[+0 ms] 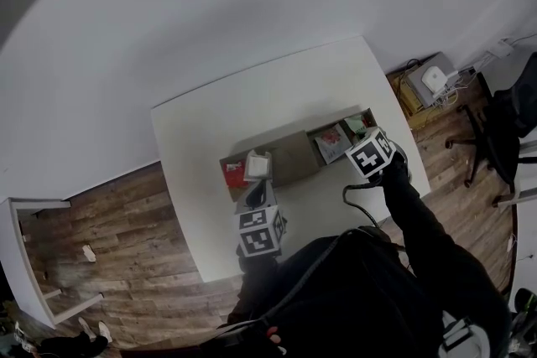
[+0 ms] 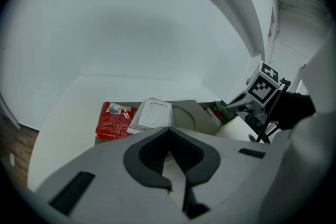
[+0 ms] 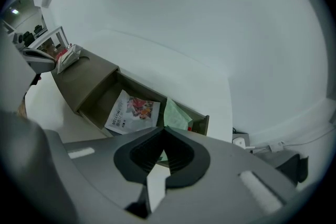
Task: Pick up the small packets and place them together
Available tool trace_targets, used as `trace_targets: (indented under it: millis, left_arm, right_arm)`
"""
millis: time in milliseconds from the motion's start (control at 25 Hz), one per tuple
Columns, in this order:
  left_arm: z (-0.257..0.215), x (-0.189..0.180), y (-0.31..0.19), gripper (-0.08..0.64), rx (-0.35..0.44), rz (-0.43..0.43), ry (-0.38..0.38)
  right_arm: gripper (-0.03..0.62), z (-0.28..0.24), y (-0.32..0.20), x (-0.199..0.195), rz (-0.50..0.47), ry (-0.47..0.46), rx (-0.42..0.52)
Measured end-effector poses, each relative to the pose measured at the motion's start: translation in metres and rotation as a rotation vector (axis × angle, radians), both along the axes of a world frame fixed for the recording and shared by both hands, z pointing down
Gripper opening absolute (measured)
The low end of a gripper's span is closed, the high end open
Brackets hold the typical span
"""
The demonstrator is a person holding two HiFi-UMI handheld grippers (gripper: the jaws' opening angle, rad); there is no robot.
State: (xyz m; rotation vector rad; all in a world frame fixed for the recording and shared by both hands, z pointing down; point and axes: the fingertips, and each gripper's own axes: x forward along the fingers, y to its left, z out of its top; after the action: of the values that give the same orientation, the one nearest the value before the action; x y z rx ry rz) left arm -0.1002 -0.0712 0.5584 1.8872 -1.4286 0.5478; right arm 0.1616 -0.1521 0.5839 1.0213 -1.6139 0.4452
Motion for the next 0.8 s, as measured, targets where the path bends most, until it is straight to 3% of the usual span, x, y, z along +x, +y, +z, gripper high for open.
trace_targets:
  millis: [800]
  left_arm:
    - [-0.006, -0.005, 0.006, 0.000, 0.011, -0.024, -0.006]
  right_arm:
    - [0.000, -0.065, -0.012, -0.018, -0.075, -0.042, 0.144]
